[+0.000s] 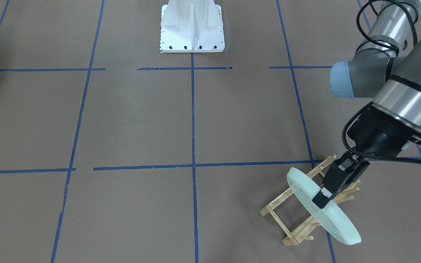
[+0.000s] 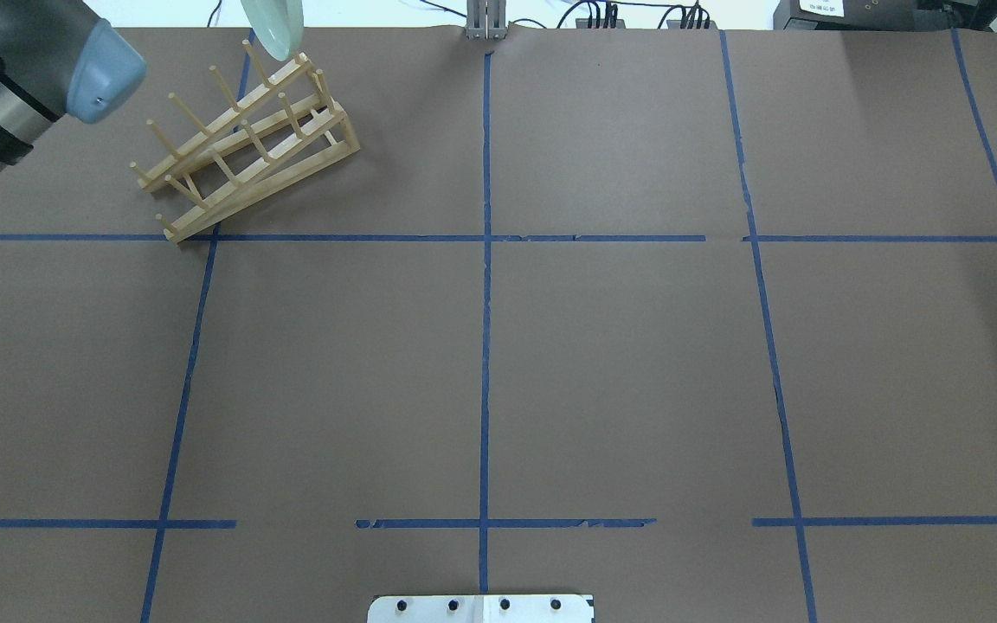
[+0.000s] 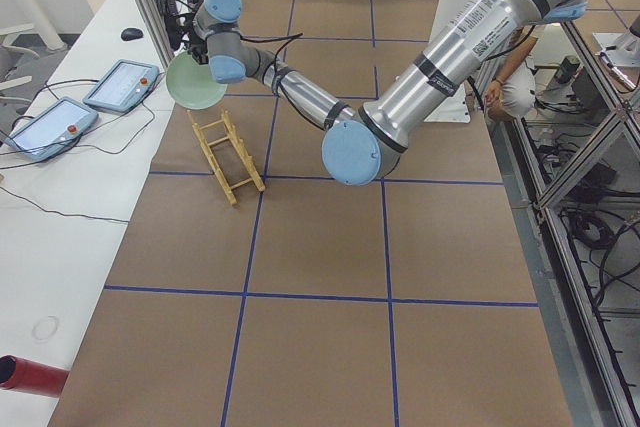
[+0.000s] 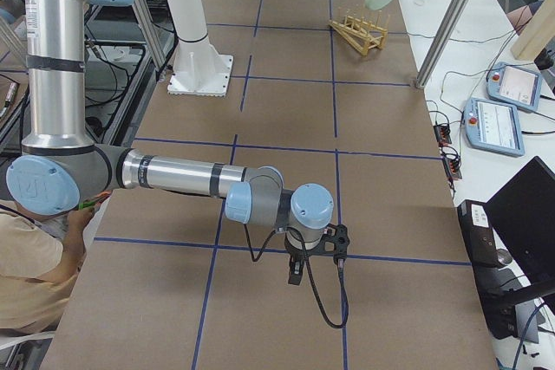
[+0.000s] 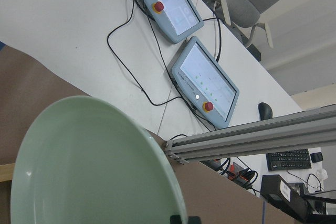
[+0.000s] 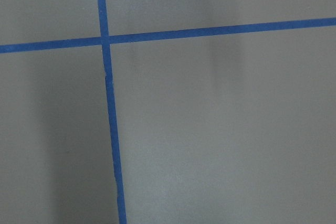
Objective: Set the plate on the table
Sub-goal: 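Grasp the plate's rim with the left gripper and lift it from the rack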
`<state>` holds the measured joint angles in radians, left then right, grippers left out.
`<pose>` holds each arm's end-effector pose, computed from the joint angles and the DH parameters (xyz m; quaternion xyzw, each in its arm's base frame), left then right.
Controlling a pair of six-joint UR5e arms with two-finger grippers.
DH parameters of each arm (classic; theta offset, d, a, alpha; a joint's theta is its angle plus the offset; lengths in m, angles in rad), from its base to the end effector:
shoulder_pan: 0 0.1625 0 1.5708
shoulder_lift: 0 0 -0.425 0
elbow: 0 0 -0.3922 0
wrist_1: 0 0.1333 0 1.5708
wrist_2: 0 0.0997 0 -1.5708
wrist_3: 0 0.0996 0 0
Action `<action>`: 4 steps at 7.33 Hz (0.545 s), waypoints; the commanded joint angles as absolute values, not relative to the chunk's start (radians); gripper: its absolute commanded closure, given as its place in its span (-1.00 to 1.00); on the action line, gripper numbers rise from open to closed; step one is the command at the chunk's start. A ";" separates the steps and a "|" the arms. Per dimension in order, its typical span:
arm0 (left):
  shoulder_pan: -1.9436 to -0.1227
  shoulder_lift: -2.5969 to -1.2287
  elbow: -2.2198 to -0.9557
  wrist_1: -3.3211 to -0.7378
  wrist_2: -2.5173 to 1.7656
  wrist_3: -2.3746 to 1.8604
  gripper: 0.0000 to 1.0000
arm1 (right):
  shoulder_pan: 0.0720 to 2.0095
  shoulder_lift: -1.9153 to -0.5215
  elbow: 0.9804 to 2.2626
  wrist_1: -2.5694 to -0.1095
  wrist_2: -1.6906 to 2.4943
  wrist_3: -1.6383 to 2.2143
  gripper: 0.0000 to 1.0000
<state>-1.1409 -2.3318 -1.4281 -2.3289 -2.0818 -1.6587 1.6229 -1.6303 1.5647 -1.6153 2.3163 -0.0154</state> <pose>0.2220 -0.6872 0.1619 0.1400 0.6294 -0.2996 0.7032 0.0895 -0.4531 0.6962 -0.0389 -0.3651 0.0371 0.9294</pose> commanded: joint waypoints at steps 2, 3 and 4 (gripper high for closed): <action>-1.051 -2.336 -1.684 -1.919 -2.111 -1.768 1.00 | 1.623 -1.631 1.565 -1.615 2.316 -0.015 -1.00; -0.946 -2.342 -1.693 -1.778 -2.100 -1.769 1.00 | 1.623 -1.631 1.565 -1.615 2.316 -0.015 -1.00; -0.881 -2.348 -1.697 -1.646 -2.099 -1.769 1.00 | 1.623 -1.629 1.565 -1.615 2.316 -0.015 -1.00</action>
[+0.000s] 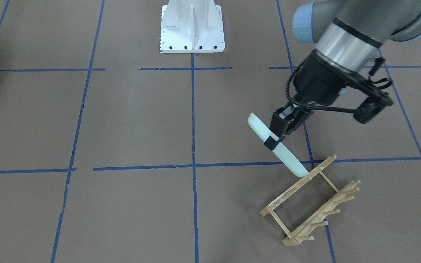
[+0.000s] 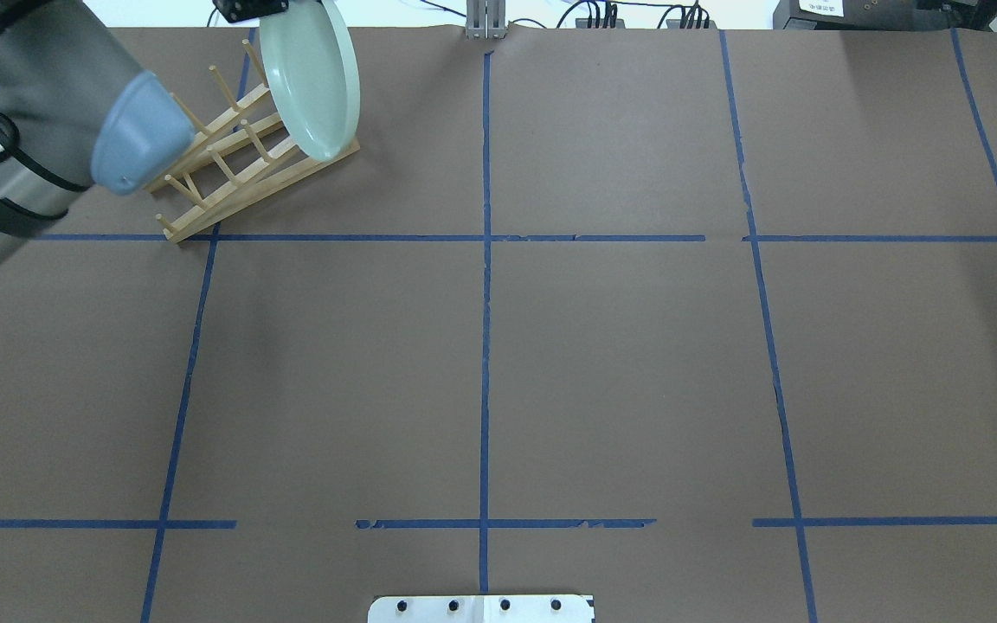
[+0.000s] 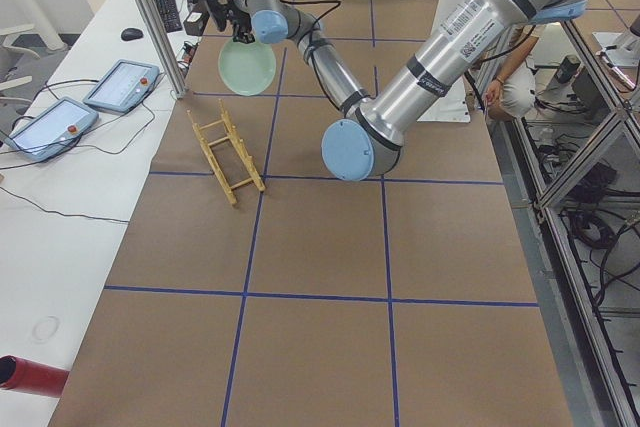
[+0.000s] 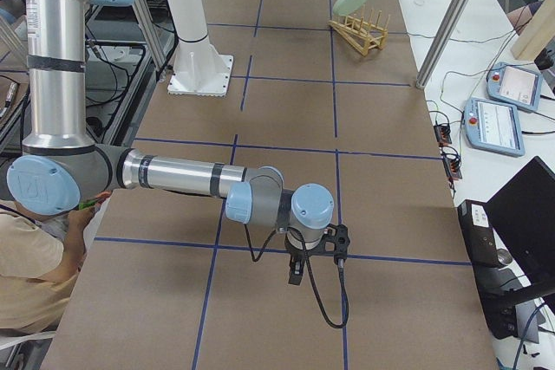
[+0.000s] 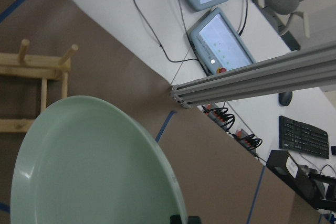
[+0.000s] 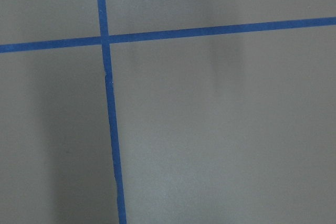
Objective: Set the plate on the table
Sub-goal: 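Carry the plate toward the robot and lower it flat onto the table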
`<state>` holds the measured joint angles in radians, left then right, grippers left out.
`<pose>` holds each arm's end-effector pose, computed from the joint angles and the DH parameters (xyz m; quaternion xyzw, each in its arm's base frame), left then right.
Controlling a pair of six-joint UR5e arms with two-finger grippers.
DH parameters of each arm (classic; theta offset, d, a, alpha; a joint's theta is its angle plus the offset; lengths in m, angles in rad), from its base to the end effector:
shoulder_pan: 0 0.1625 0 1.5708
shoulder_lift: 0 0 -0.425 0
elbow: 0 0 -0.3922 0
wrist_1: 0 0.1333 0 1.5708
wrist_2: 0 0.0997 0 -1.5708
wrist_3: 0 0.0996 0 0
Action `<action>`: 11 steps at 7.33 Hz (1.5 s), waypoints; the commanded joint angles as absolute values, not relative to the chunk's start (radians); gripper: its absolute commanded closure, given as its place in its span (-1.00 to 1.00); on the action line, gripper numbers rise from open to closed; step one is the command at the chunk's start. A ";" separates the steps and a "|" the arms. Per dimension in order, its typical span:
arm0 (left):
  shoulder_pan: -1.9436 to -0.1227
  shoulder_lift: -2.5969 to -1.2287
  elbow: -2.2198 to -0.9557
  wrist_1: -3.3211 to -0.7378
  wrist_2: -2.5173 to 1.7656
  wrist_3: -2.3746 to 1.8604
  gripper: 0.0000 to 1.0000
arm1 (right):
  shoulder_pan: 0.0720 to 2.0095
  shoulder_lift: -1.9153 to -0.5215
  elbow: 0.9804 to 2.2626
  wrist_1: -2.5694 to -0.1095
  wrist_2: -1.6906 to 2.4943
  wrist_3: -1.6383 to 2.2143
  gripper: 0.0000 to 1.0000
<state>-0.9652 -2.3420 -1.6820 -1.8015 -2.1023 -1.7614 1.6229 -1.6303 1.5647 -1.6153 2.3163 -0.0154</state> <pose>0.3113 -0.5951 0.1129 -0.0140 0.5562 -0.3313 0.7620 0.0895 -0.4531 0.6962 -0.0389 -0.3651 0.0371 0.9294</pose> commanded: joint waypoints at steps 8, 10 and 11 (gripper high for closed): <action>-0.597 -2.548 -1.282 -1.140 -1.979 -1.712 1.00 | 1.623 -1.631 1.565 -1.615 2.316 -0.015 -1.00; -0.574 -2.554 -1.278 -1.143 -1.923 -1.654 1.00 | 1.623 -1.629 1.566 -1.615 2.316 -0.015 -1.00; -0.552 -2.531 -1.302 -1.147 -1.919 -1.652 -0.58 | 1.623 -1.629 1.566 -1.615 2.316 -0.015 -1.00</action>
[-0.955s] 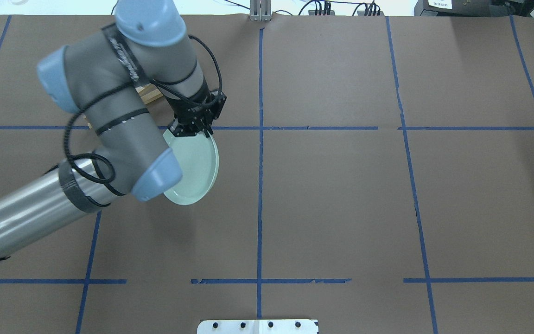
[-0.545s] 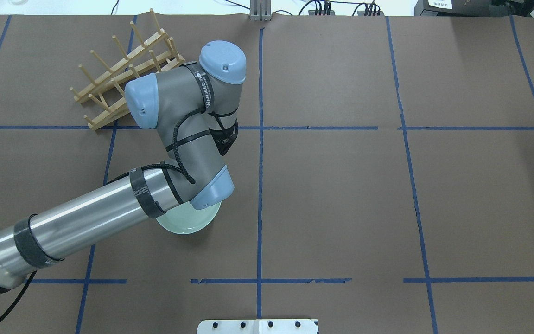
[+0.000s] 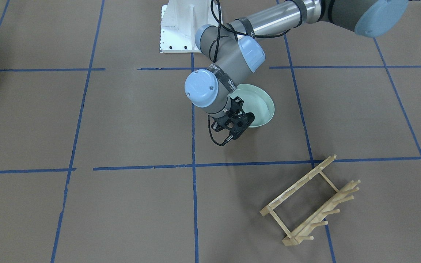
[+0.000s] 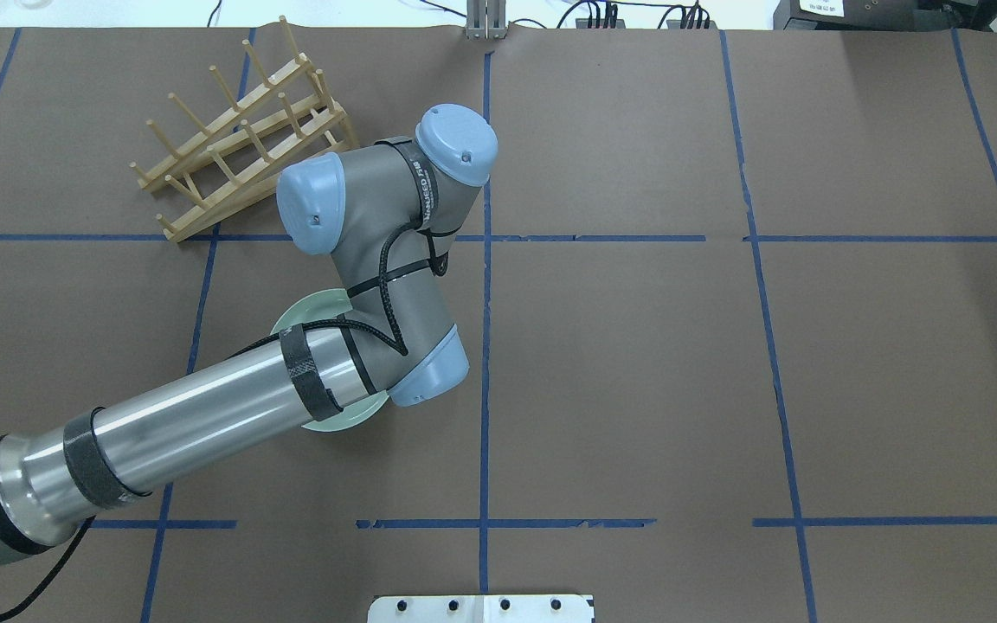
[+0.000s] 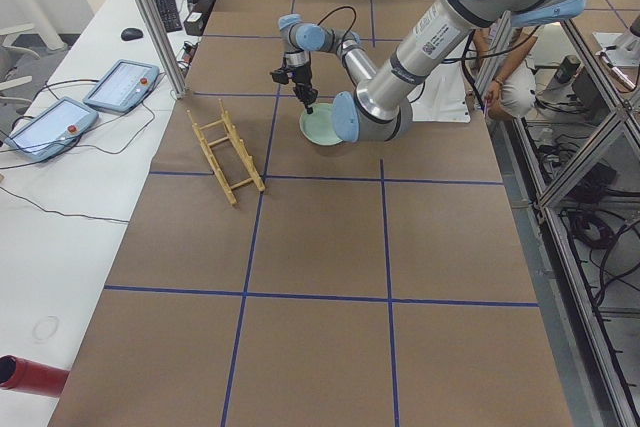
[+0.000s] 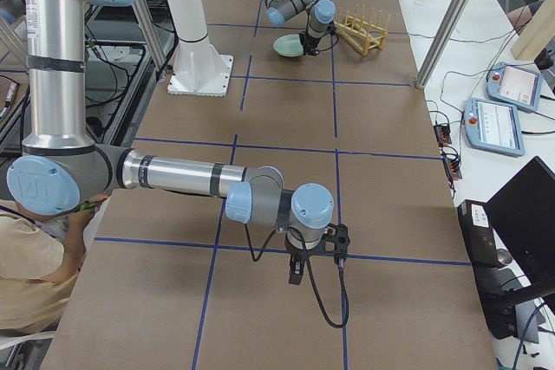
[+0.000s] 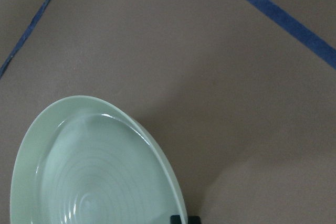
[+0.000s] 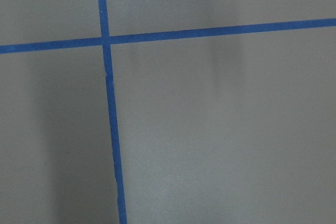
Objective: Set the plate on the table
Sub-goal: 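Carry the plate toward the robot and lower it flat onto the table, then open the left gripper and withdraw it away from the plate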
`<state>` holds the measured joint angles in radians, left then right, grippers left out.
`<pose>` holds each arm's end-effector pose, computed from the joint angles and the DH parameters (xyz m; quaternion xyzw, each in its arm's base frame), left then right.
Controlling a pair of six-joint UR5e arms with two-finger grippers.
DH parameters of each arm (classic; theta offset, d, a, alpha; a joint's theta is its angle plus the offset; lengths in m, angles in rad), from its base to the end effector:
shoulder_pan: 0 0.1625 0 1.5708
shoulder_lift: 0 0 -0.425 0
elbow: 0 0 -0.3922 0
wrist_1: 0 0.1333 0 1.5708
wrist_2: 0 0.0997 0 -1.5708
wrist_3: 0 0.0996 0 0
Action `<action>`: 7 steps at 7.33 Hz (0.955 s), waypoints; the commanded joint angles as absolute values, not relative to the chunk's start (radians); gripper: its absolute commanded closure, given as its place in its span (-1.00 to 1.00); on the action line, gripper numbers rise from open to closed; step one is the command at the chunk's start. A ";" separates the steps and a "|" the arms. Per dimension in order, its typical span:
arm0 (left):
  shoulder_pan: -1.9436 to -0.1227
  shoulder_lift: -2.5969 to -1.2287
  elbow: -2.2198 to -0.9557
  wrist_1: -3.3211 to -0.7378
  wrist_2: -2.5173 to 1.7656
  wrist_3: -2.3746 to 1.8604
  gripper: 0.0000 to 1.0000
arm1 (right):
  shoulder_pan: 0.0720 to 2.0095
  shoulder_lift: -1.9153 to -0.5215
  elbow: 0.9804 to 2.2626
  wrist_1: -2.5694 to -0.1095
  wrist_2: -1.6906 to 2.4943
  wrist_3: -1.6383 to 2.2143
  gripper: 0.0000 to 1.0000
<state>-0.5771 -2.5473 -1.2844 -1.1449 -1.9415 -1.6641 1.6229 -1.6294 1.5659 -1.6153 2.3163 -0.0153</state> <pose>0.5965 -0.5043 0.2144 -0.1464 0.1695 -0.2976 0.9281 0.0895 -0.4537 0.6952 -0.0380 -0.3651 0.0368 0.9295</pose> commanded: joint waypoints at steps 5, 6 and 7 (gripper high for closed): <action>-0.787 -2.368 -1.608 -1.256 -1.927 -1.360 -1.00 | 1.623 -1.629 1.565 -1.615 2.316 -0.015 -1.00; -0.890 -2.268 -1.700 -1.373 -1.942 -1.291 -1.00 | 1.623 -1.629 1.565 -1.615 2.316 -0.015 -1.00; -0.991 -2.178 -1.719 -1.467 -2.054 -1.193 -1.00 | 1.623 -1.631 1.565 -1.615 2.316 -0.015 -1.00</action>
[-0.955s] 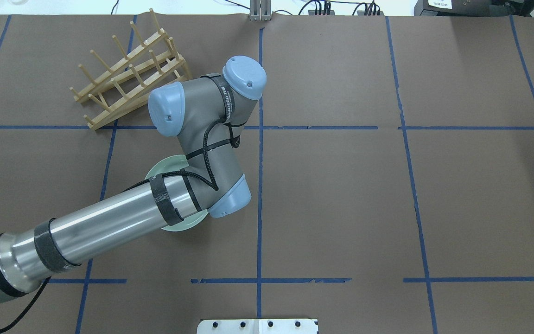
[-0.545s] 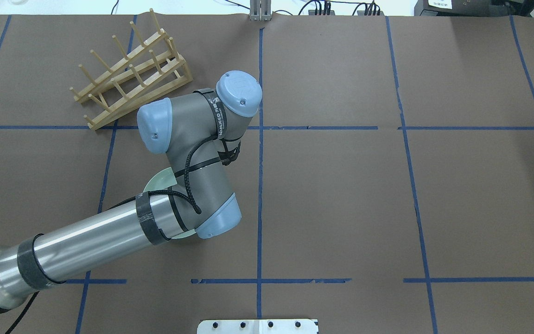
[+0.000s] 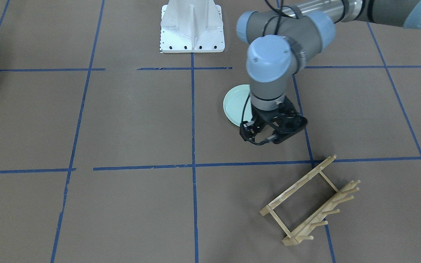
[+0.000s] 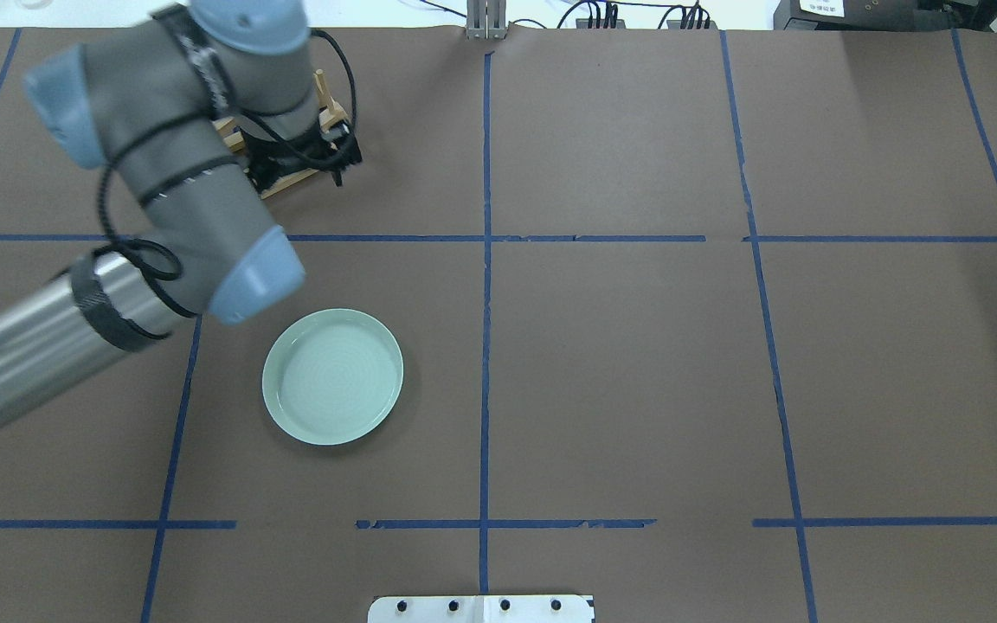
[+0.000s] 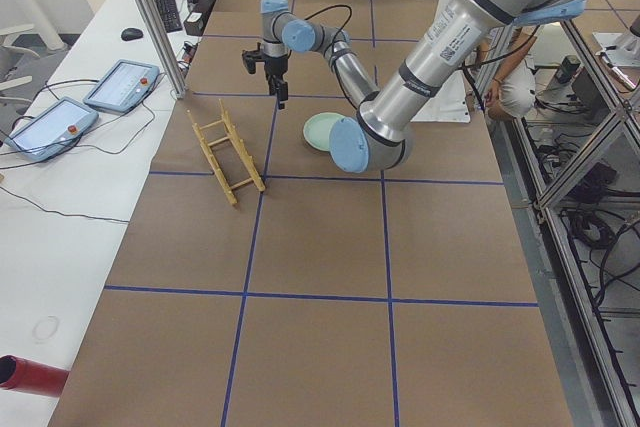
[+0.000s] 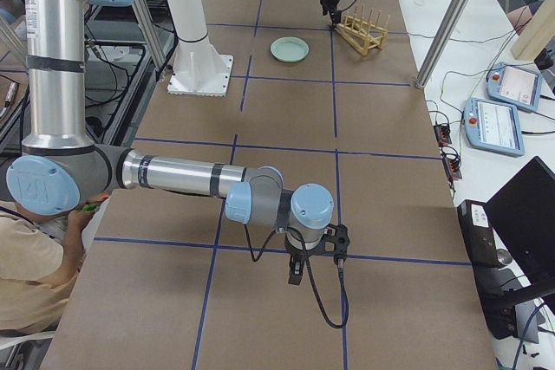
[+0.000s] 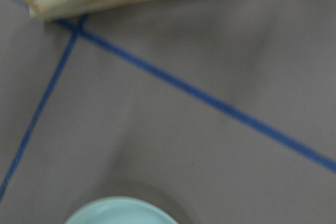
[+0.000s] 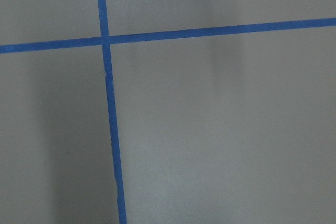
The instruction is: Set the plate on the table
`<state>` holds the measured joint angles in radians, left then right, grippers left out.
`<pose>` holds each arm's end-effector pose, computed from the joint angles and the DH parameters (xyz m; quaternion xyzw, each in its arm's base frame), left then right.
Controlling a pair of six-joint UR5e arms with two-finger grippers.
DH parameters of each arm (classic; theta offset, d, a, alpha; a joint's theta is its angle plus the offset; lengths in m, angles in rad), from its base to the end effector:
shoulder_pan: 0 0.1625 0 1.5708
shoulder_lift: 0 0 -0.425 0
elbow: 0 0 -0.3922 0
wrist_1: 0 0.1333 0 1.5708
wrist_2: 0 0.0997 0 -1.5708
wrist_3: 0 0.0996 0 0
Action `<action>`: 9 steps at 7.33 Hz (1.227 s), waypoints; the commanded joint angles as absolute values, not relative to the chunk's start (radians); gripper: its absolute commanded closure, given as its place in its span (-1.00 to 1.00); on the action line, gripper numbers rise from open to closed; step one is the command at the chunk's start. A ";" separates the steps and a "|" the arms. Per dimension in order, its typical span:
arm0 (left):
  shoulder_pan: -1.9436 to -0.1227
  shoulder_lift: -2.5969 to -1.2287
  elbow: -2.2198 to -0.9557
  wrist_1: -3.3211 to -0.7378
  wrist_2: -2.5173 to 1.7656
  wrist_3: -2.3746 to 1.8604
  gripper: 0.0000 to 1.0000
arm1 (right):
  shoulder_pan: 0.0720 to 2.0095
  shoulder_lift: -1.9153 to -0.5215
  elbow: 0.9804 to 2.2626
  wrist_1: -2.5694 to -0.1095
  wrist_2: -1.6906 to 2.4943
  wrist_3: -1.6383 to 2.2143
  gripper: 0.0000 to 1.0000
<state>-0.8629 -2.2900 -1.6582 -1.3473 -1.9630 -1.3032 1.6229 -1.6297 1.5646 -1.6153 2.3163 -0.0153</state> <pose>0.3732 -0.5825 0.2210 -0.0066 0.3380 -0.2220 0.9146 0.0895 -0.4534 0.6959 -0.0387 -0.3651 0.0371 0.9294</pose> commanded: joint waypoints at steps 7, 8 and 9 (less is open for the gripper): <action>-1.596 -1.584 -1.674 -1.611 -2.298 0.006 -1.00 | 1.623 -1.629 1.565 -1.615 2.316 -0.015 -1.00; -1.633 -1.530 -1.666 -1.612 -2.299 0.087 -1.00 | 1.623 -1.629 1.565 -1.615 2.316 -0.015 -1.00; -1.637 -1.520 -1.667 -1.596 -2.310 0.092 -1.00 | 1.623 -1.631 1.565 -1.615 2.316 -0.015 -1.00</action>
